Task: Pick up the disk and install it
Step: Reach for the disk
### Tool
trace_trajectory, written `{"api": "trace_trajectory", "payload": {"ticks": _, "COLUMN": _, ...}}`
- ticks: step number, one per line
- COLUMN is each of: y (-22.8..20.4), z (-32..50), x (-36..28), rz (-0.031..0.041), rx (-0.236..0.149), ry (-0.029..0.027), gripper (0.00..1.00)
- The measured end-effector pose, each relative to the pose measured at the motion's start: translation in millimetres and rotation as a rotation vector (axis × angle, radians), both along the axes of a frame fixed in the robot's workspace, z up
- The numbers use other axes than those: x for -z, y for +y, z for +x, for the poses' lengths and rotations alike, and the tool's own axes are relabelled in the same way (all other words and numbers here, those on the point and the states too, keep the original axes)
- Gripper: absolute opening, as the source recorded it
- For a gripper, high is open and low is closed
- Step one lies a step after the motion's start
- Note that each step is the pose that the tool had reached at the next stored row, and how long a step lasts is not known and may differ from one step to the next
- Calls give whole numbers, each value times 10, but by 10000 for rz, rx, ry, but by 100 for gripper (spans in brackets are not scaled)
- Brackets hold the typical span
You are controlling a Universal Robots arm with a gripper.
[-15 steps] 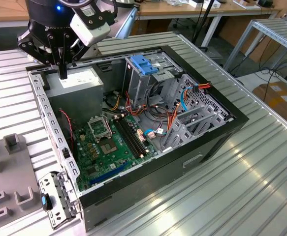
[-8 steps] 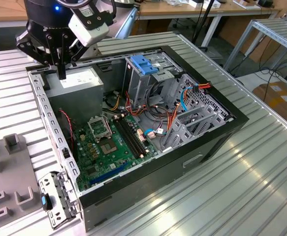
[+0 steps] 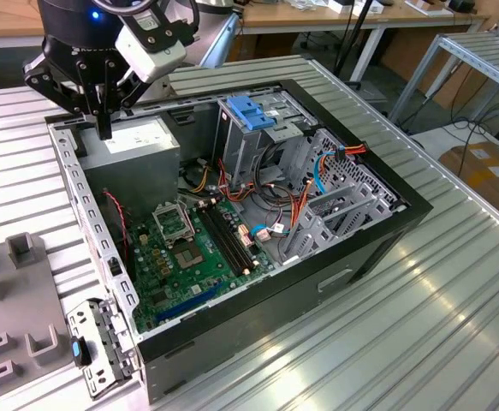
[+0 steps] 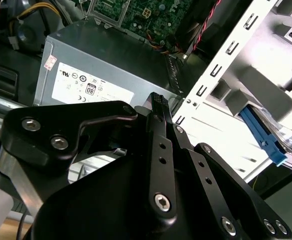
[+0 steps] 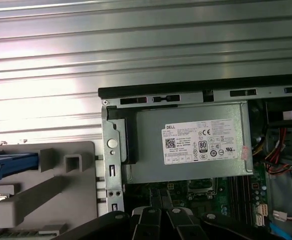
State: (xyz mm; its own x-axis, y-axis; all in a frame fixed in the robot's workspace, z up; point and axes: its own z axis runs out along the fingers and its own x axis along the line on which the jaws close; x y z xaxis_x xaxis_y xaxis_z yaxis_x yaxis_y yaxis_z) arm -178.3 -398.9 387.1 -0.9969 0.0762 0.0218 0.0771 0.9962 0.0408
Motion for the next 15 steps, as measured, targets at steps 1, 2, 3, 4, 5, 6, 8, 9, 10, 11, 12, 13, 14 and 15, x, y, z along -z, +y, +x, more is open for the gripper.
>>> {"api": "trace_trajectory", "payload": {"ticks": 1, "y": 0, "z": -3, "x": 1, "rz": 1, "rx": 0, "ry": 3, "gripper": 11}}
{"api": "trace_trajectory", "payload": {"ticks": 2, "y": 0, "z": -7, "x": 1, "rz": 0, "rx": 0, "ry": 9, "gripper": 11}}
{"api": "trace_trajectory", "payload": {"ticks": 3, "y": 0, "z": -10, "x": 2, "rz": 1, "rx": 0, "ry": 13, "gripper": 11}}
{"api": "trace_trajectory", "payload": {"ticks": 4, "y": 0, "z": -12, "x": 2, "rz": 1, "rx": 0, "ry": 17, "gripper": 11}}
{"api": "trace_trajectory", "payload": {"ticks": 5, "y": 0, "z": -15, "x": 3, "rz": 1, "rx": 0, "ry": 21, "gripper": 11}}
{"api": "trace_trajectory", "payload": {"ticks": 6, "y": 0, "z": -17, "x": 3, "rz": 0, "rx": 0, "ry": 25, "gripper": 11}}
{"api": "trace_trajectory", "payload": {"ticks": 8, "y": 0, "z": -23, "x": 4, "rz": 0, "rx": 0, "ry": 33, "gripper": 11}}
{"api": "trace_trajectory", "payload": {"ticks": 9, "y": 0, "z": -29, "x": 6, "rz": 1, "rx": 0, "ry": 39, "gripper": 11}}
{"api": "trace_trajectory", "payload": {"ticks": 10, "y": 0, "z": -33, "x": 6, "rz": 0, "rx": 0, "ry": 45, "gripper": 11}}
{"api": "trace_trajectory", "payload": {"ticks": 11, "y": 0, "z": -37, "x": 7, "rz": 0, "rx": 0, "ry": 50, "gripper": 11}}
{"api": "trace_trajectory", "payload": {"ticks": 12, "y": 0, "z": -40, "x": 7, "rz": 0, "rx": 0, "ry": 54, "gripper": 11}}
{"api": "trace_trajectory", "payload": {"ticks": 13, "y": 0, "z": -42, "x": 8, "rz": 1, "rx": 0, "ry": 57, "gripper": 11}}
{"api": "trace_trajectory", "payload": {"ticks": 14, "y": 0, "z": -48, "x": 9, "rz": 1, "rx": 0, "ry": 63, "gripper": 11}}
{"api": "trace_trajectory", "payload": {"ticks": 15, "y": 0, "z": -51, "x": 10, "rz": 1, "rx": 0, "ry": 68, "gripper": 11}}
